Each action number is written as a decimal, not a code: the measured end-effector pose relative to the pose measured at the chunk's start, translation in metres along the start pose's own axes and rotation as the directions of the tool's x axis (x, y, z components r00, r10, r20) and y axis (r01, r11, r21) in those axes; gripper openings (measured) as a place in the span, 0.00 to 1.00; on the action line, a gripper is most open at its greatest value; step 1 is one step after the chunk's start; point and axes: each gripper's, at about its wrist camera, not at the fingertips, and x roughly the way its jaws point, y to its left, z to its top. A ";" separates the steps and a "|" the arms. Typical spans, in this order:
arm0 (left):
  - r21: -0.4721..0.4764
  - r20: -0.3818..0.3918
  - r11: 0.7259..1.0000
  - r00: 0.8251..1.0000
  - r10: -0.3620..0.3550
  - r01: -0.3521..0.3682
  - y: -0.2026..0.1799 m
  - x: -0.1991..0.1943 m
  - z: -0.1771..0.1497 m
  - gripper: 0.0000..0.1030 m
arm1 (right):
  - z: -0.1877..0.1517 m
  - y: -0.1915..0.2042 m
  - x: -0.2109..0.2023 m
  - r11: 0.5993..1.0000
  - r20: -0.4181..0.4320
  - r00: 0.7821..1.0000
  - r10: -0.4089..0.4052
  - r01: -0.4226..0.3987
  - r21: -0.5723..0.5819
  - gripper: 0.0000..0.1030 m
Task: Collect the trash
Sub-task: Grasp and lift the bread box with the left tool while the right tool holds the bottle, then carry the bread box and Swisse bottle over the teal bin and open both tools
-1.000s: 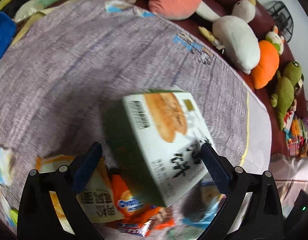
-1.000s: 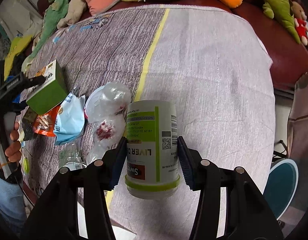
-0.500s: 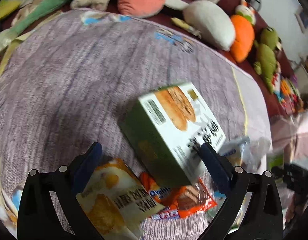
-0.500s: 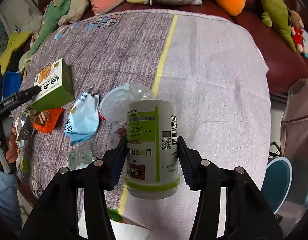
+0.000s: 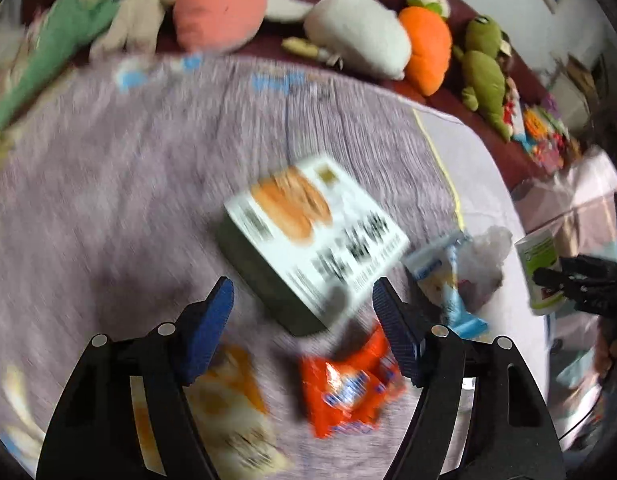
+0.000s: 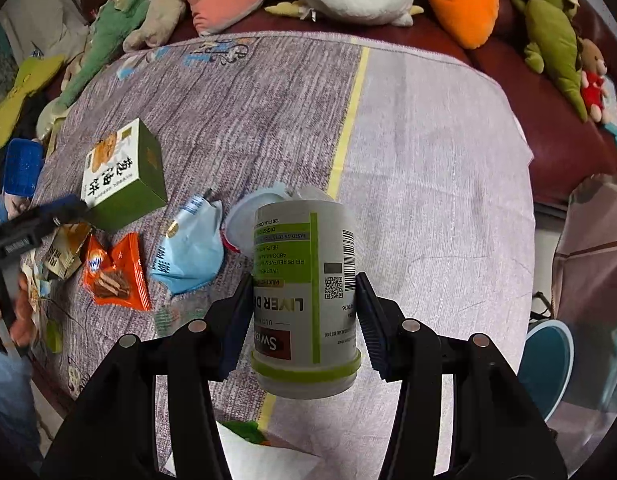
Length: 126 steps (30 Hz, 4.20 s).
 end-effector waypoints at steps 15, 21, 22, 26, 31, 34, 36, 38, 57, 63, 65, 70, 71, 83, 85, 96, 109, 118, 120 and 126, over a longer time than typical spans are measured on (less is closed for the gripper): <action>0.041 -0.132 0.969 0.962 -0.237 0.244 0.025 0.060 0.036 0.73 | -0.004 -0.002 0.006 0.998 -0.016 1.000 0.009 -0.008 0.057 0.47; 0.150 -0.153 0.957 0.962 -0.227 0.250 -0.009 0.030 -0.011 0.72 | -0.006 -0.001 0.006 0.998 -0.012 1.000 0.020 -0.019 0.065 0.47; 0.164 -0.157 0.953 0.961 -0.228 0.253 -0.014 0.026 -0.019 0.72 | -0.007 0.000 0.005 0.998 -0.011 1.000 0.023 -0.023 0.065 0.47; 0.201 -0.165 0.943 0.958 -0.233 0.264 -0.035 0.010 -0.050 0.49 | -0.013 0.006 -0.002 0.998 0.001 1.000 0.031 -0.031 0.058 0.47; 0.177 -0.116 0.956 0.970 -0.214 0.232 -0.053 0.006 -0.068 0.27 | -0.025 0.010 -0.008 0.997 0.010 0.999 0.040 -0.041 0.061 0.47; 0.130 -0.061 0.978 0.986 -0.156 0.162 -0.055 0.011 -0.071 0.27 | -0.033 0.008 -0.010 0.997 0.012 0.999 0.047 -0.048 0.068 0.47; 0.099 -0.050 0.984 0.988 -0.143 0.148 -0.057 0.014 -0.073 0.25 | -0.039 0.005 -0.011 0.996 0.014 0.999 0.050 -0.051 0.074 0.47; 0.082 -0.022 0.992 0.995 -0.099 0.101 -0.064 0.012 -0.076 0.17 | -0.045 0.000 -0.012 0.996 0.017 0.999 0.046 -0.048 0.080 0.47; 0.030 0.141 0.993 0.983 -0.117 0.114 -0.149 -0.086 -0.048 0.04 | -0.104 -0.084 -0.054 0.971 0.145 0.985 0.092 -0.121 0.204 0.47; 0.167 0.118 0.958 0.960 -0.253 0.232 -0.253 -0.089 -0.037 0.04 | -0.139 -0.148 -0.081 0.938 0.221 0.973 0.063 -0.133 0.319 0.47; 0.206 0.099 0.942 0.953 -0.288 0.263 -0.287 -0.083 -0.036 0.04 | -0.154 -0.175 -0.092 0.920 0.250 0.967 0.044 -0.137 0.368 0.47; 0.308 -0.022 0.883 0.931 -0.365 0.353 -0.394 -0.042 -0.043 0.04 | -0.199 -0.241 -0.117 0.861 0.306 0.951 -0.046 -0.118 0.495 0.47; 0.323 -0.044 0.873 0.927 -0.372 0.365 -0.409 -0.035 -0.047 0.04 | -0.211 -0.256 -0.121 0.844 0.312 0.947 -0.071 -0.110 0.525 0.47; 0.456 -0.338 0.759 0.879 -0.336 0.465 -0.582 0.089 -0.107 0.04 | -0.296 -0.364 -0.121 0.719 0.269 0.943 -0.194 -0.050 0.693 0.47; 0.460 -0.364 0.753 0.873 -0.324 0.470 -0.593 0.103 -0.114 0.04 | -0.300 -0.373 -0.119 0.712 0.264 0.945 -0.195 -0.049 0.700 0.47; 0.509 -0.375 0.763 0.900 -0.221 0.399 -0.615 0.139 -0.133 0.65 | -0.296 -0.396 -0.102 0.714 0.246 0.954 -0.170 -0.052 0.698 0.47; 0.509 -0.279 0.802 0.941 -0.189 0.312 -0.576 0.117 -0.123 0.85 | -0.274 -0.391 -0.077 0.754 0.203 0.969 -0.138 -0.030 0.657 0.47; 0.463 -0.256 0.842 0.951 -0.171 0.276 -0.539 0.109 -0.118 0.87 | -0.256 -0.371 -0.074 0.795 0.182 0.971 -0.152 0.011 0.606 0.64; 0.446 -0.253 0.852 0.952 -0.172 0.273 -0.529 0.106 -0.116 0.87 | -0.254 -0.366 -0.076 0.801 0.182 0.970 -0.160 0.020 0.598 0.67; 0.414 -0.233 0.869 0.955 -0.184 0.269 -0.506 0.093 -0.115 0.88 | -0.249 -0.350 -0.082 0.814 0.178 0.970 -0.167 0.034 0.580 0.72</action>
